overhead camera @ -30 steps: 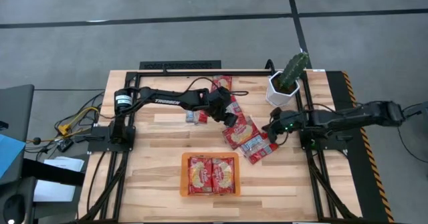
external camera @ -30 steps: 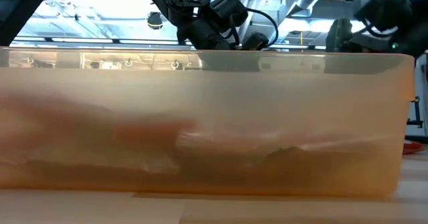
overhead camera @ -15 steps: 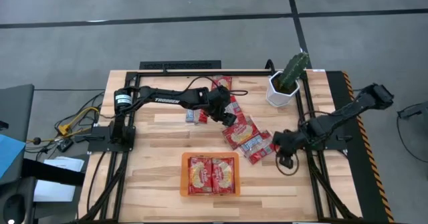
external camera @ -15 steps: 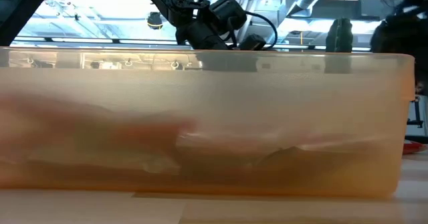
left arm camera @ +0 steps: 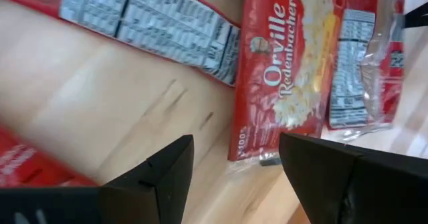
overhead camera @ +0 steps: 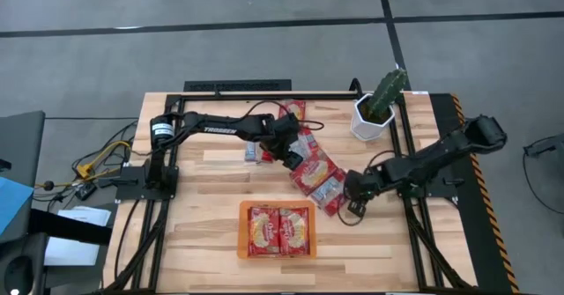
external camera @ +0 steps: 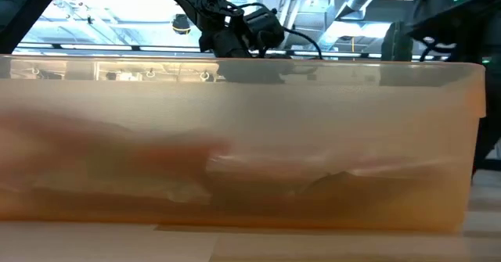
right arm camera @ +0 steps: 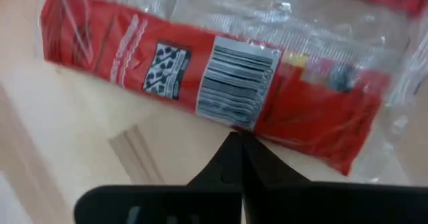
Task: Sort popcorn bags into baskets
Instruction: Put the red popcorn bag into the orange bin
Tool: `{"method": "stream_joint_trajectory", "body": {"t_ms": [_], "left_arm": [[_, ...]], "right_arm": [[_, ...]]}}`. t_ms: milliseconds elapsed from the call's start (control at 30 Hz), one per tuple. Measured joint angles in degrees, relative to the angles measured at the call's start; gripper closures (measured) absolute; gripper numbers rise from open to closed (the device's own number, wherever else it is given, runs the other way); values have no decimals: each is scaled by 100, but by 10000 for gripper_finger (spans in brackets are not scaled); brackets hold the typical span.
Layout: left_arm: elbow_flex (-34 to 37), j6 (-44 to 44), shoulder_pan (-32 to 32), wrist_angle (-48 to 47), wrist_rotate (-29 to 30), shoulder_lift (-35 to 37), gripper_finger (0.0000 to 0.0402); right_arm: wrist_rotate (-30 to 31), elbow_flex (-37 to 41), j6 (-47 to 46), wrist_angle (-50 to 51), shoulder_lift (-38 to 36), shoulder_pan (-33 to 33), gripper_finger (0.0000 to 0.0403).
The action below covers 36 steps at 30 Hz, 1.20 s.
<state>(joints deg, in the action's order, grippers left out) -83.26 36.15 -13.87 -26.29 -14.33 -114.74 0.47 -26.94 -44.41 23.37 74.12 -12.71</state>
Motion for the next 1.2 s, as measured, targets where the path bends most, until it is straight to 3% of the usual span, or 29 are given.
{"method": "stream_joint_trajectory", "body": {"t_ms": [167, 367, 600, 800, 967, 1200], "left_arm": [[0, -339, -155, -226, -10, 0, 193], [31, -758, -389, -437, -28, 0, 193], [526, -912, -598, -150, -380, 0, 189], [880, -982, -592, 817, -755, 1, 149], [1088, -908, -504, 994, -793, -15, 118], [1098, -702, -461, 1441, -1305, -232, 133]], "right_arm": [[-226, -237, 821, -186, 419, 901, 378], [254, -418, 1343, -780, 685, 1517, 380], [193, -611, 1329, -1034, 970, 1630, 386], [210, -621, 1169, -1114, 970, 1628, 368], [202, -625, 1146, -1175, 973, 1630, 380], [144, -627, 1148, -1592, 973, 1713, 386]]}}
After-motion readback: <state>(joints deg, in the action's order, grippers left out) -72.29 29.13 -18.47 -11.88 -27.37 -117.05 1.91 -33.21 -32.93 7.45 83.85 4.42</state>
